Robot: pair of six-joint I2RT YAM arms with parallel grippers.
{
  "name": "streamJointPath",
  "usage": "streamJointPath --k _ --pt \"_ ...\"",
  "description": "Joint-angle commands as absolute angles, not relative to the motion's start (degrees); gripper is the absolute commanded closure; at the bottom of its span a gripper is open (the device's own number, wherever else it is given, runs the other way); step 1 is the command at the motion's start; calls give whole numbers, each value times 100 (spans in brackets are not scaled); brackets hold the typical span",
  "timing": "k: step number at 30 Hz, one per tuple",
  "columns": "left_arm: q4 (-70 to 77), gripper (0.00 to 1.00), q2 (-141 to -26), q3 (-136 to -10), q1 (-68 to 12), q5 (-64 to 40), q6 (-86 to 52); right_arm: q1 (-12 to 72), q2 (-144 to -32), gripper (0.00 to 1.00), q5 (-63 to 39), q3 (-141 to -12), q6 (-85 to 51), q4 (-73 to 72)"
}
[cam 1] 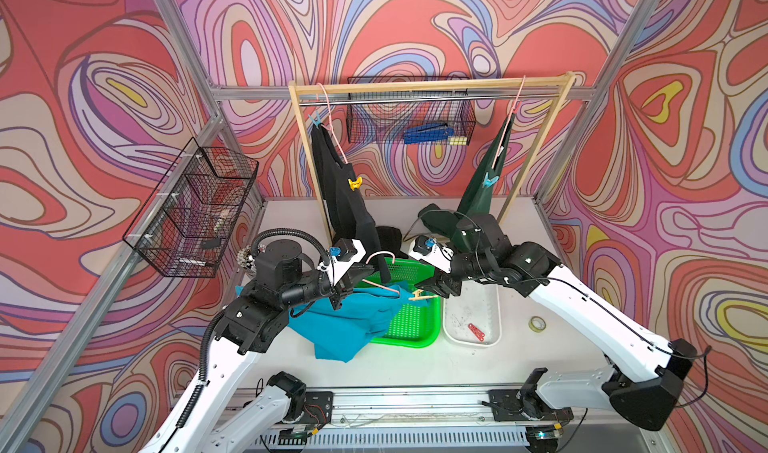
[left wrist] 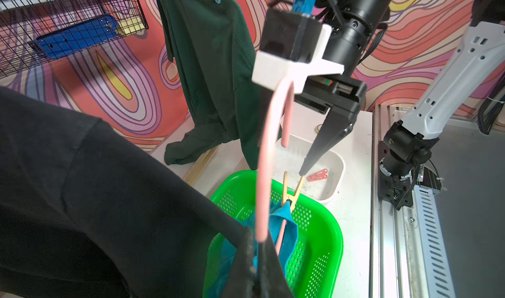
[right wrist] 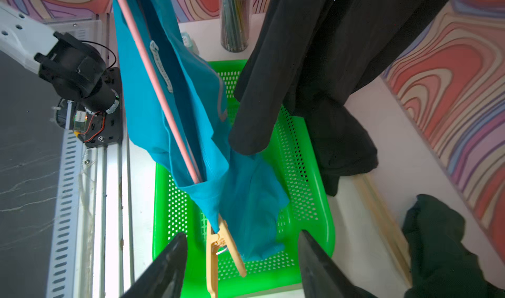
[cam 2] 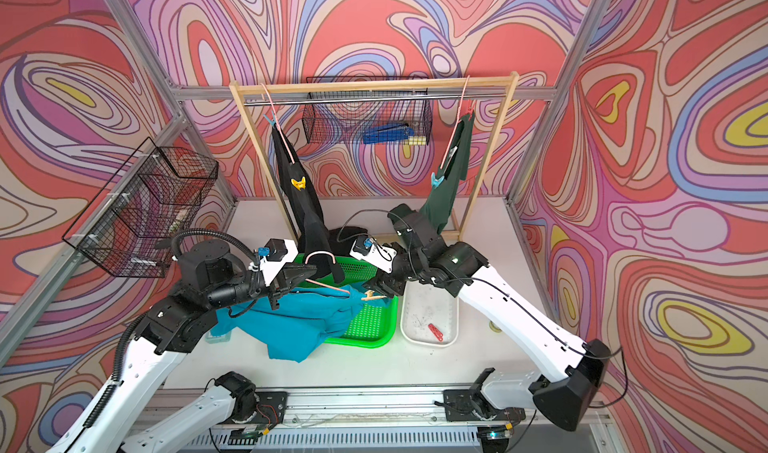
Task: Remove the clothespins securing t-shirts to the hanger
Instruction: Remove the clothespin from the hanger.
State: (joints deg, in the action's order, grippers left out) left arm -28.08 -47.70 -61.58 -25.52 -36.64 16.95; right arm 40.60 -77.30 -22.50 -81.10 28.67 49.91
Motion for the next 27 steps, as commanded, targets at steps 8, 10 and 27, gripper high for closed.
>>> streamJointPath --k 8,10,27 --pt "-2618 100 -4676 -6167 -2549 -3753 1819 4091 -7998 38 -2473 -8112 3236 5669" --pt "-2637 100 -4676 -6176 -2551 -3727 1833 4088 -7999 38 -2430 -8099 3309 5900" --pt "-2664 100 -4790 -6233 -2553 -3749 1813 4368 -7732 45 -1746 -7499 3567 5432"
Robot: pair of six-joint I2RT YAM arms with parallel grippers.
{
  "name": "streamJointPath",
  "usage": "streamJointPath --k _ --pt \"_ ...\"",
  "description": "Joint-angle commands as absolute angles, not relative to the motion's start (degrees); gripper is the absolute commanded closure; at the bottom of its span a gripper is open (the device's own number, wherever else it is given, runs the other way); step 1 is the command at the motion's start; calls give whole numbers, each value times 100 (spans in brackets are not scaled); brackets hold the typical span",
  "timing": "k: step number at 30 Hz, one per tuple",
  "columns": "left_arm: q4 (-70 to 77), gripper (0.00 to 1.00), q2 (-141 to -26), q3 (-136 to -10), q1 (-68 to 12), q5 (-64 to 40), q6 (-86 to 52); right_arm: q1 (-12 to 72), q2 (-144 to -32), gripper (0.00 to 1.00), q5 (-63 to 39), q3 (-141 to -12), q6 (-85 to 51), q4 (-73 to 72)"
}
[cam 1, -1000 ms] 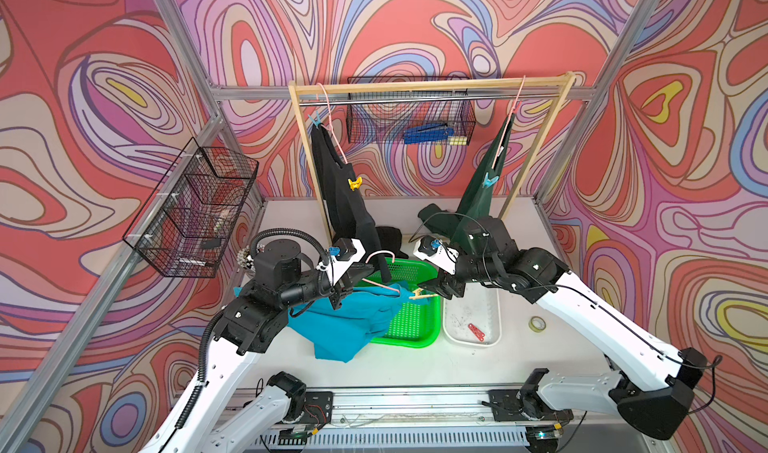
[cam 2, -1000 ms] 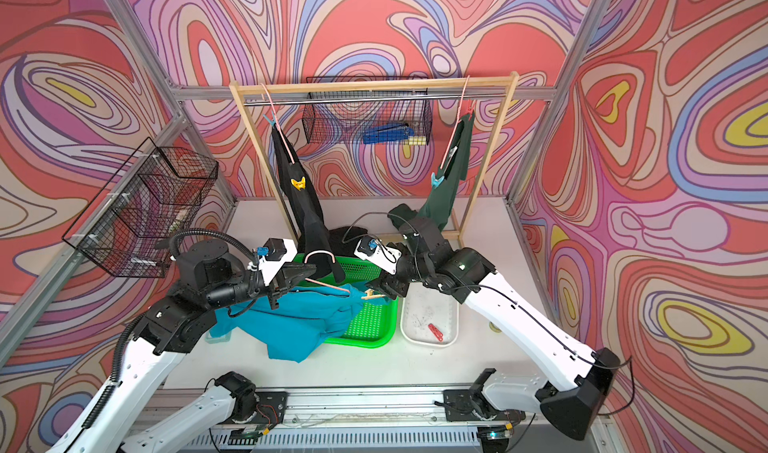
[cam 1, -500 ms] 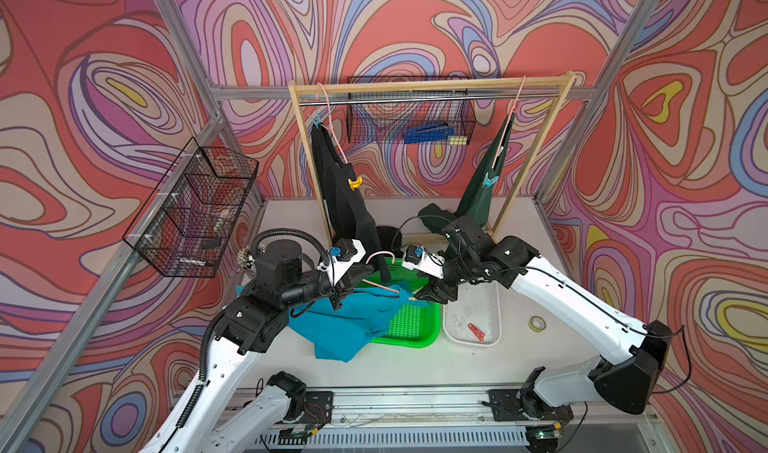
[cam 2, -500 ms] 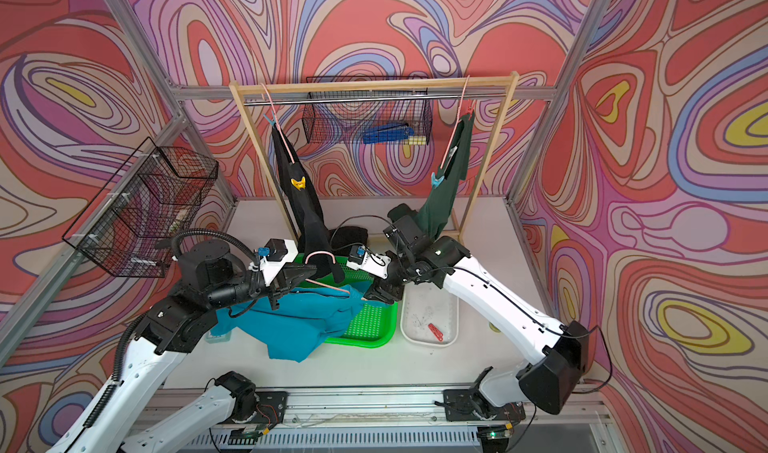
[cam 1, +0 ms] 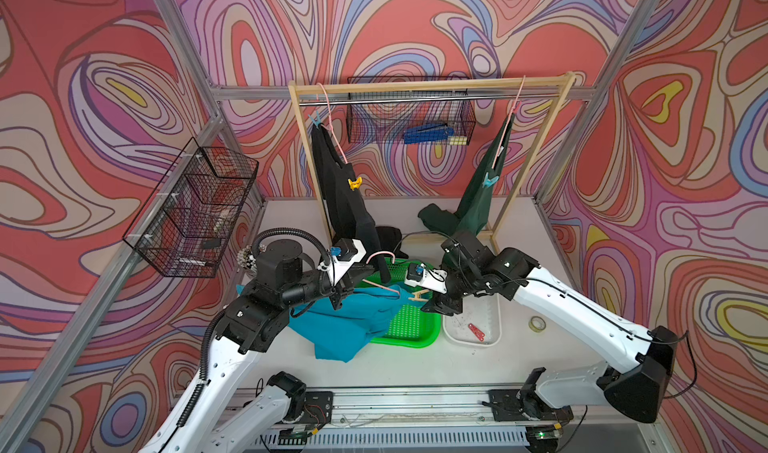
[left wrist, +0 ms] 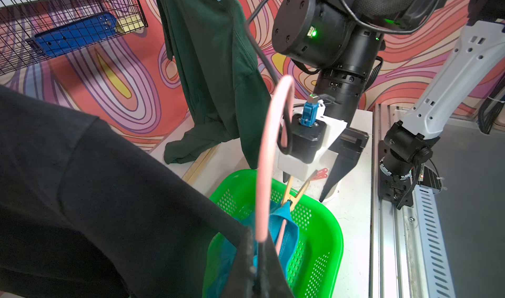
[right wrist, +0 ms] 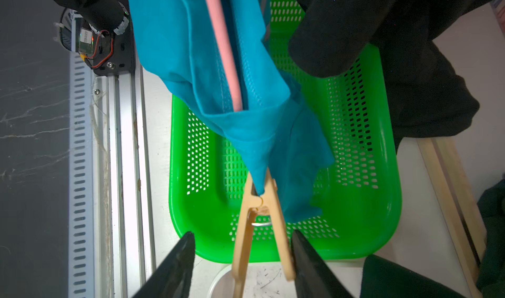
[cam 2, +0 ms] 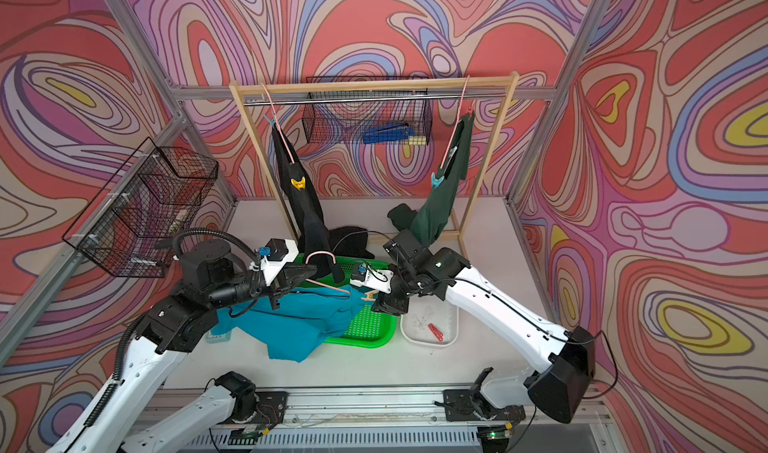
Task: Remove the clothespins securing t-shirts to the hanger
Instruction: Remove the clothespin from the hanger.
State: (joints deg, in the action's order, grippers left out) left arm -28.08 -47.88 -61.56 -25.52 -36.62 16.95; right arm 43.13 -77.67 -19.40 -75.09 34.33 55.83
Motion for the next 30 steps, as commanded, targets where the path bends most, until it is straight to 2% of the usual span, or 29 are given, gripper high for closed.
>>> streamJointPath --k 1,5,12,23,30 --pt "-2660 100 -4790 -6232 -2549 -3742 1819 4372 -7759 47 -1711 -7497 3583 5433" --pt "-2647 100 -4798 -6237 -2557 -3728 1816 4380 -7795 55 -1644 -7510 3595 5434" --pt "-2611 100 -4828 -6229 -2553 -3736 1793 4394 -7757 78 -1622 -7472 3572 5402" --pt "-2610 100 -4821 -6212 -2553 -3653 1784 4422 -7559 91 -1477 -7238 3299 5137" --pt "-2583 100 -4842 -6184 -2552 -3585 1789 4419 -6918 92 -963 -6982 2864 4899"
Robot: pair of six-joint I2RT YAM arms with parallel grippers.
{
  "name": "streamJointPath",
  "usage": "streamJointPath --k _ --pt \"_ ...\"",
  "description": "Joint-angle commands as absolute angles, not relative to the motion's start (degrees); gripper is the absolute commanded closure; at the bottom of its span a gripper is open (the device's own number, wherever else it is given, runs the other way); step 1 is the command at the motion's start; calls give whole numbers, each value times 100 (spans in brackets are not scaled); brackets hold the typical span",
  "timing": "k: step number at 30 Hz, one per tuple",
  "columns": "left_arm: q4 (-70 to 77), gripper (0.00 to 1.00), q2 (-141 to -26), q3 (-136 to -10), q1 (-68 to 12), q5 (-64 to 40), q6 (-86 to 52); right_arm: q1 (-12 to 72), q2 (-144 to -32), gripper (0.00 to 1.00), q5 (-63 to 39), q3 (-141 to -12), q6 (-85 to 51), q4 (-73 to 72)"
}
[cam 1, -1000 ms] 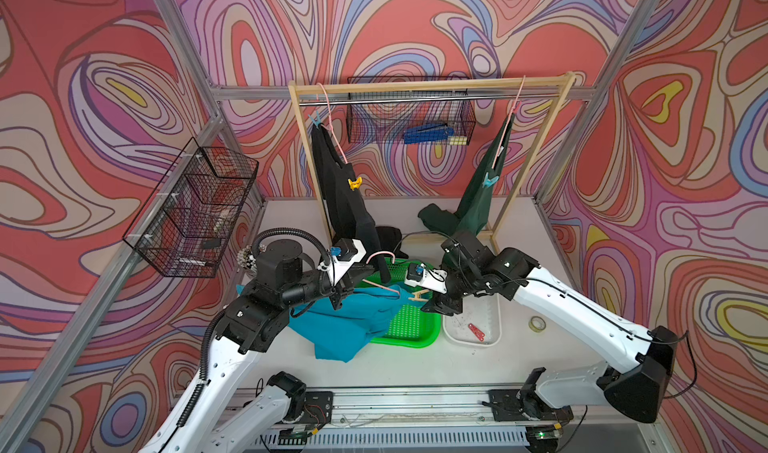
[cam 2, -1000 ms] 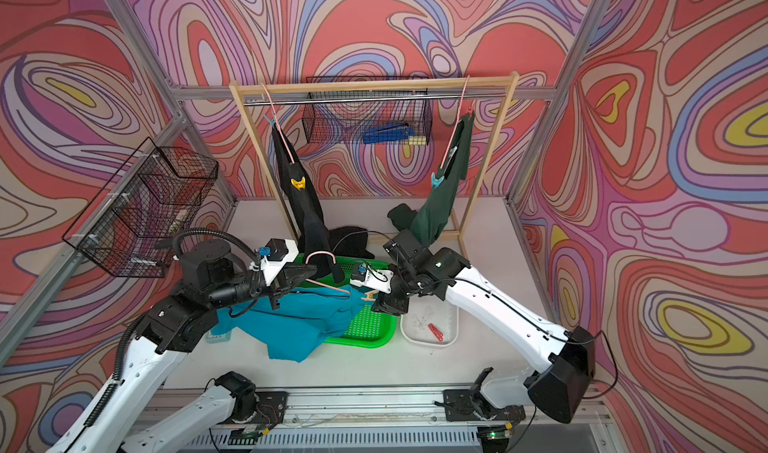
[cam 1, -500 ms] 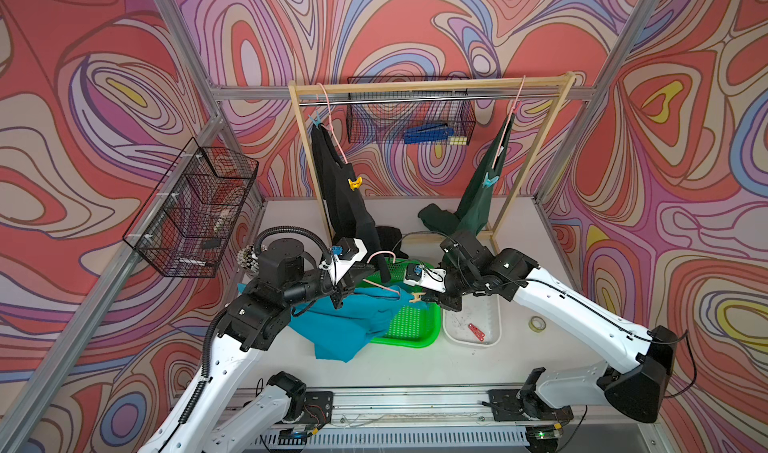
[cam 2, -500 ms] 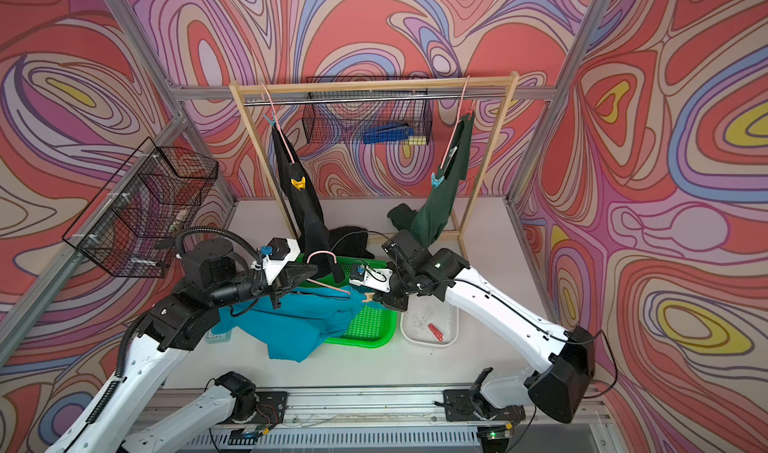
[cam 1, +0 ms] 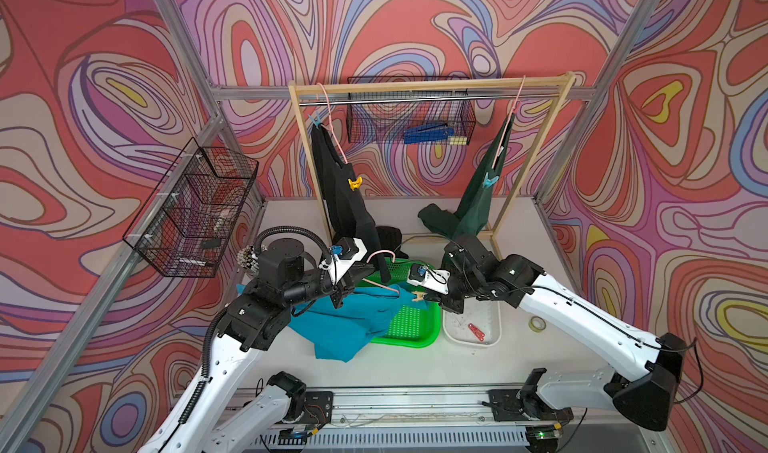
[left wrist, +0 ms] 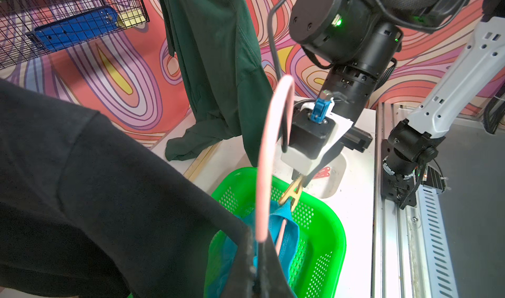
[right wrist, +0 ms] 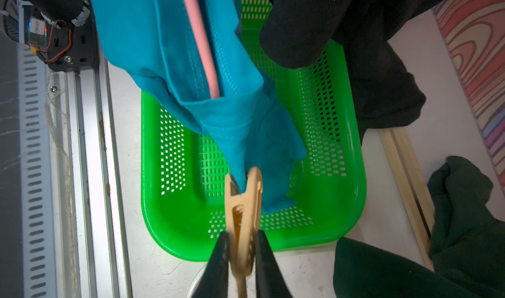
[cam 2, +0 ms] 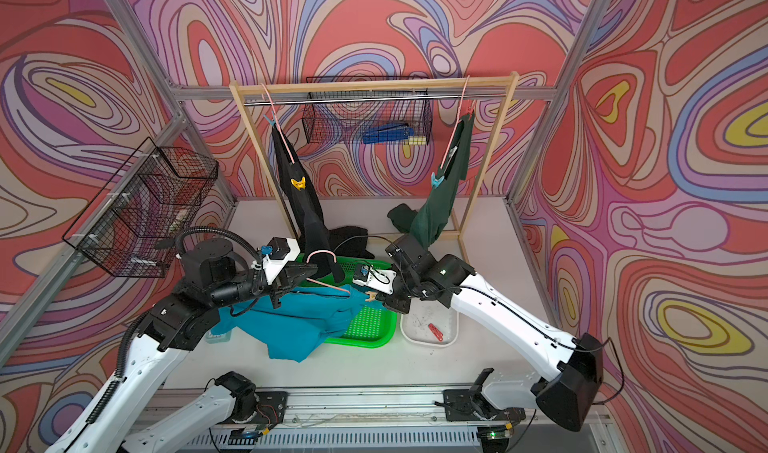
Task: Remove the clothespins securing t-shirts to the hanger
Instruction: Remove the clothespin from the hanger, then place the clothespin in the storage box.
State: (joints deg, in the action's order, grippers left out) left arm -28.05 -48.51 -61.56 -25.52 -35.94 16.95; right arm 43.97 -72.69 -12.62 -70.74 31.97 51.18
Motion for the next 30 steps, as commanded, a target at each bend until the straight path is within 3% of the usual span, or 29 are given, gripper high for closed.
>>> streamJointPath --k 1,12,23,30 --pt "-2584 100 -4844 -6187 -2552 -3586 1783 4421 -6775 92 -815 -6957 2648 4849" --pt "-2470 100 -4852 -6187 -2554 -3384 1612 4421 -5941 88 770 -6177 638 5146" --pt "-2435 100 -4904 -6367 -2549 -3356 1278 4421 -6967 86 1896 -6793 -1076 6395" --pt "-2356 100 -4921 -6461 -2549 -3438 1034 4421 -7651 70 1880 -7115 -1301 6849"
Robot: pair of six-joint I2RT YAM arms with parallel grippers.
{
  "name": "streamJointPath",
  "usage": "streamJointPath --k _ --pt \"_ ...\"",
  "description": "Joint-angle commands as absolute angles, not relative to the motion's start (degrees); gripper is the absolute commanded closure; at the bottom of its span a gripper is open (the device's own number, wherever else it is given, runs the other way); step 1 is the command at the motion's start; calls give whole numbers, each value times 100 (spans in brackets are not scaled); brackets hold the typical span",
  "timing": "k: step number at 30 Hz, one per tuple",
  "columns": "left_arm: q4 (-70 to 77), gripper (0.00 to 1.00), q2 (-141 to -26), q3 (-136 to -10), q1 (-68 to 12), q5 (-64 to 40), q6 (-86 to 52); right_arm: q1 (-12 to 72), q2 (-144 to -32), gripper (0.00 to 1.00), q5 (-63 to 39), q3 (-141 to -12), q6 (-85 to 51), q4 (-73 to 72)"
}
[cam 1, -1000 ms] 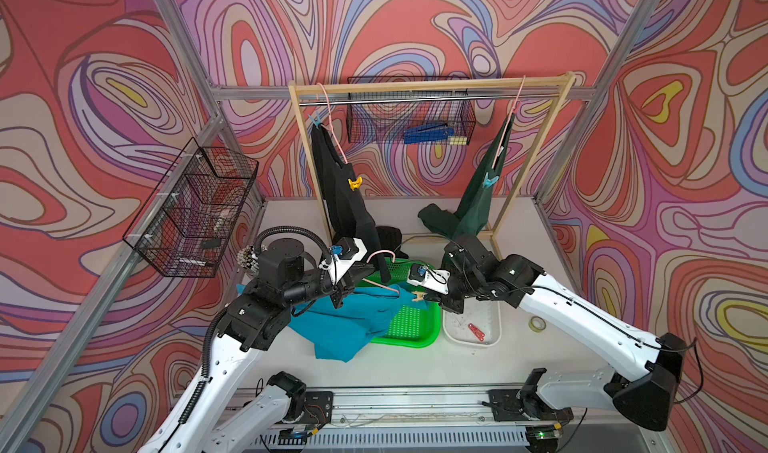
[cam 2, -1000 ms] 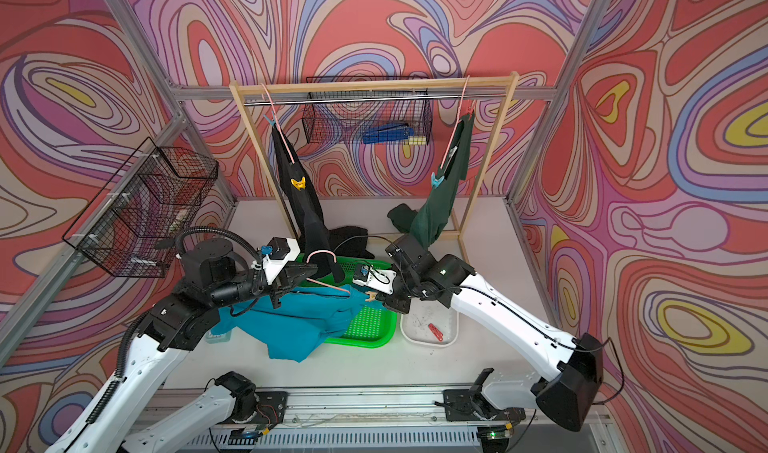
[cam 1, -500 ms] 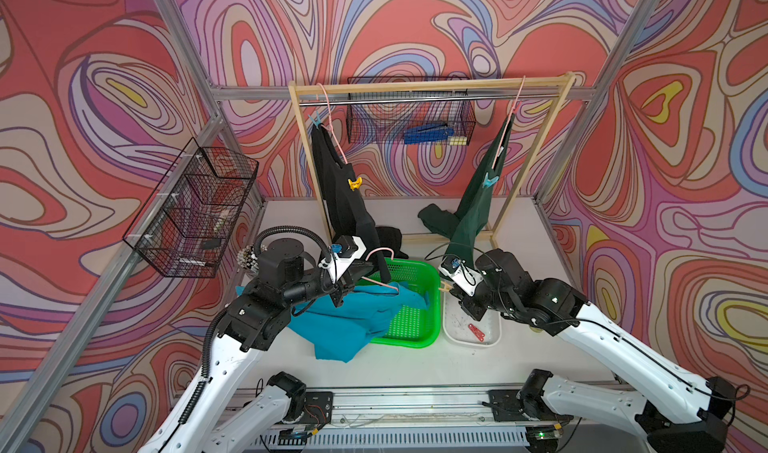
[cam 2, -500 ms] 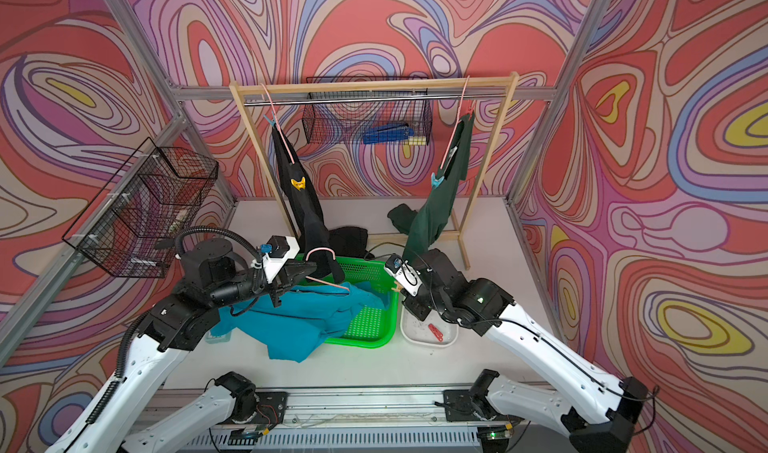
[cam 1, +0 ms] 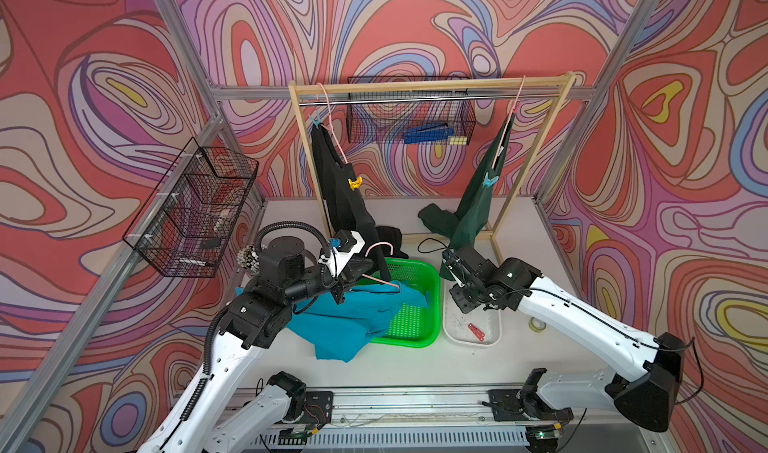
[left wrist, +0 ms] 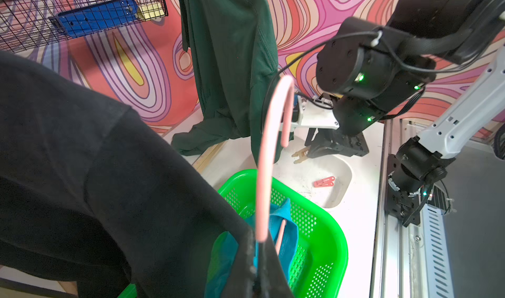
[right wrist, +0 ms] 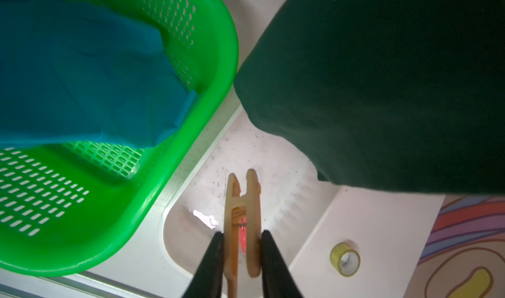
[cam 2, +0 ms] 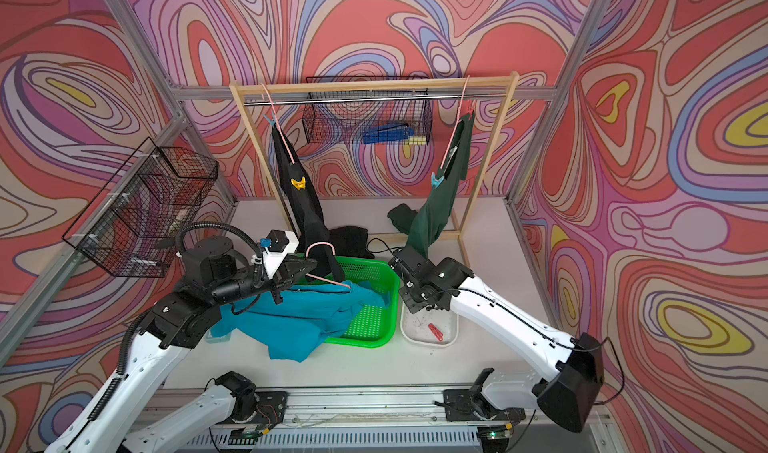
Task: Remove the clothespins securing t-shirts to the hanger
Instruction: Place the clothespin in the storage box.
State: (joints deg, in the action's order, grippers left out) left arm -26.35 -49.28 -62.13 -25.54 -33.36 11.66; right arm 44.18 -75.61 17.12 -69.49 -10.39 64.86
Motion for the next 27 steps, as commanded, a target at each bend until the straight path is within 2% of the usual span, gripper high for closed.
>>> streamJointPath --k 1,4,14,24,27 --pt "-2351 100 -4926 -6484 -2557 -3446 1000 4415 -7709 68 1935 -7151 -1316 6887" --pt "-2342 100 -4954 -6558 -2553 -3484 921 4416 -7706 67 2040 -7190 -1292 6921" --pt "-2137 100 -4983 -6732 -2549 -3347 490 4416 -6585 40 2016 -6974 -1038 6183" --pt "-1954 100 -4922 -6923 -2556 -2944 266 4421 -5880 36 870 -6654 -835 4642" --pt "-1766 100 -4893 -6944 -2551 -2732 139 4421 -5753 36 918 -6497 -883 4009"
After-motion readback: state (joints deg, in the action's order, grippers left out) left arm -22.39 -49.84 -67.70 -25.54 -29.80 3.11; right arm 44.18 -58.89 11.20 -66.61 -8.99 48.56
